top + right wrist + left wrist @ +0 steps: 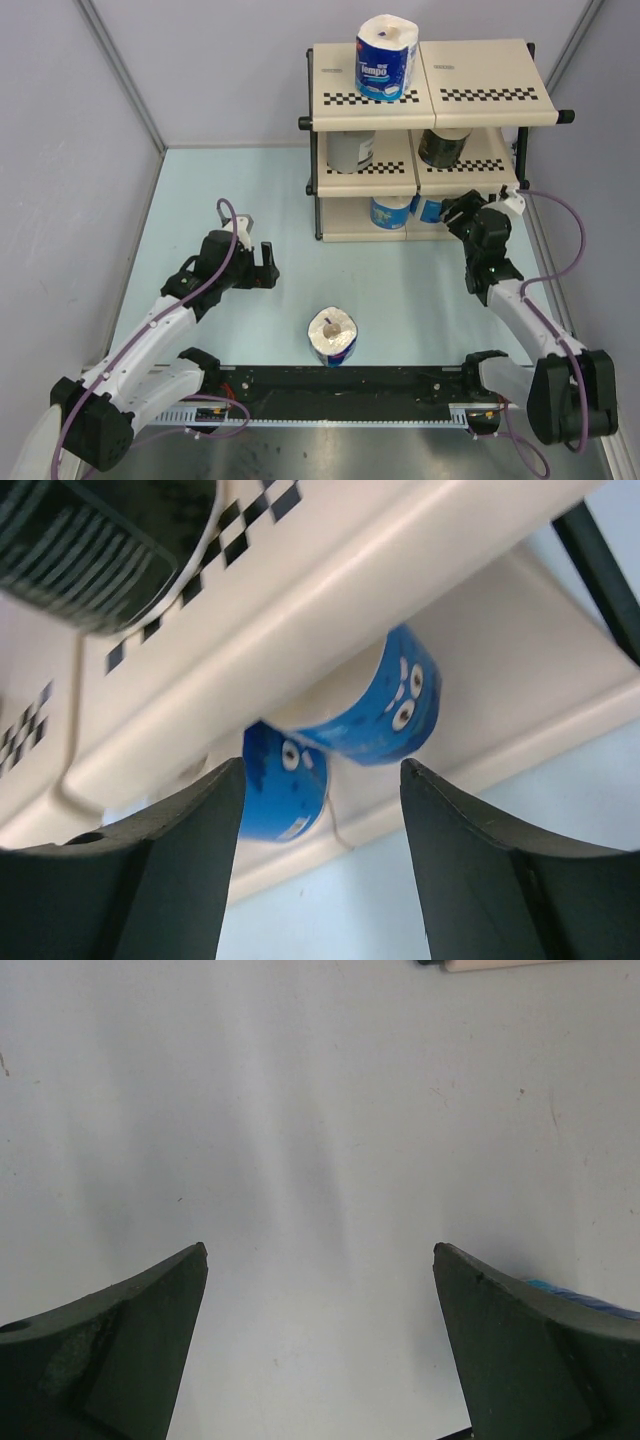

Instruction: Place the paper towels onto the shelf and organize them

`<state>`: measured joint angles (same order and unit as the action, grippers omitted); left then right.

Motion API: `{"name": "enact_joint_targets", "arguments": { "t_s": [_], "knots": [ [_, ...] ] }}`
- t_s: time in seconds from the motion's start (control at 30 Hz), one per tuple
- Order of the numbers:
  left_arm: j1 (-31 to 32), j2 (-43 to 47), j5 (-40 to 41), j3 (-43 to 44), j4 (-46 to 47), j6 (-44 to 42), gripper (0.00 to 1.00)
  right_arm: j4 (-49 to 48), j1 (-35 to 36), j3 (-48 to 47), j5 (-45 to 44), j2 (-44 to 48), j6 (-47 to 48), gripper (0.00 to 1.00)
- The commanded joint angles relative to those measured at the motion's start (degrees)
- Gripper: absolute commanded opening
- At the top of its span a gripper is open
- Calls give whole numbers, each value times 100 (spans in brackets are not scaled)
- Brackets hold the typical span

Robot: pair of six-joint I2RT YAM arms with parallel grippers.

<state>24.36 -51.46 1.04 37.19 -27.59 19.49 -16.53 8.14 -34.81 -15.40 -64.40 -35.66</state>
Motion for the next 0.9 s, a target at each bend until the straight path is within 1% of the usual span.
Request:
{"name": "enact_joint_targets", "arguments": {
  "t_s": [0.0, 0.03, 0.07, 0.17, 0.2, 0.3, 0.33, 0.37, 0.4, 0.43, 0.5, 0.53, 0.6, 0.67, 0.8, 0.87],
  "knots": [
    [51, -13, -243, 122, 114, 82, 100, 676, 108, 237, 519, 796, -161, 68],
    [51, -22, -271, 113, 131, 73, 100, 1069, 178, 264, 546, 1085, -152, 68],
    [51, -22, -306, 104, 158, 82, 100, 1265, 275, 273, 599, 1218, -65, 68],
    [51, -74, -385, 104, 184, 73, 100, 2135, 863, 273, 705, 1693, 85, 68],
    [51, -66, -376, 113, 184, 73, 100, 2528, 1317, 281, 644, 1798, 94, 68],
    [51, -66, -367, 113, 193, 64, 100, 3075, 2092, 360, 372, 2141, 59, 69],
    [51, -66, -359, 113, 184, 64, 100, 3173, 2591, 404, 310, 2221, 33, 69],
    [51, -57, -359, 96, 184, 64, 100, 3252, 2866, 474, 248, 2343, -2, 70],
    [51, -57, -341, 95, 184, 73, 100, 3323, 3095, 501, 239, 2388, -63, 71],
    [51, -48, -350, 87, 193, 73, 100, 3323, 3532, 527, 256, 2414, -81, 71],
    [51, -66, -350, 87, 202, 73, 100, 3201, 3912, 536, 370, 2397, -56, 72],
    [51, -74, -359, 87, 211, 73, 100, 3096, 4271, 536, 440, 2362, 6, 72],
    [51, -101, -367, 95, 202, 64, 100, 2746, 4555, 519, 739, 2188, 138, 74],
    [51, -127, -367, 104, 184, 64, 100, 2630, 4835, 475, 897, 1994, 305, 76],
    [51, -92, -359, 95, 184, 64, 100, 2550, 5171, 230, 907, 1397, 481, 78],
    [43, -66, -341, 87, 184, 64, 100, 2550, 5311, 159, 802, 1255, 542, 79]
  ]
}}
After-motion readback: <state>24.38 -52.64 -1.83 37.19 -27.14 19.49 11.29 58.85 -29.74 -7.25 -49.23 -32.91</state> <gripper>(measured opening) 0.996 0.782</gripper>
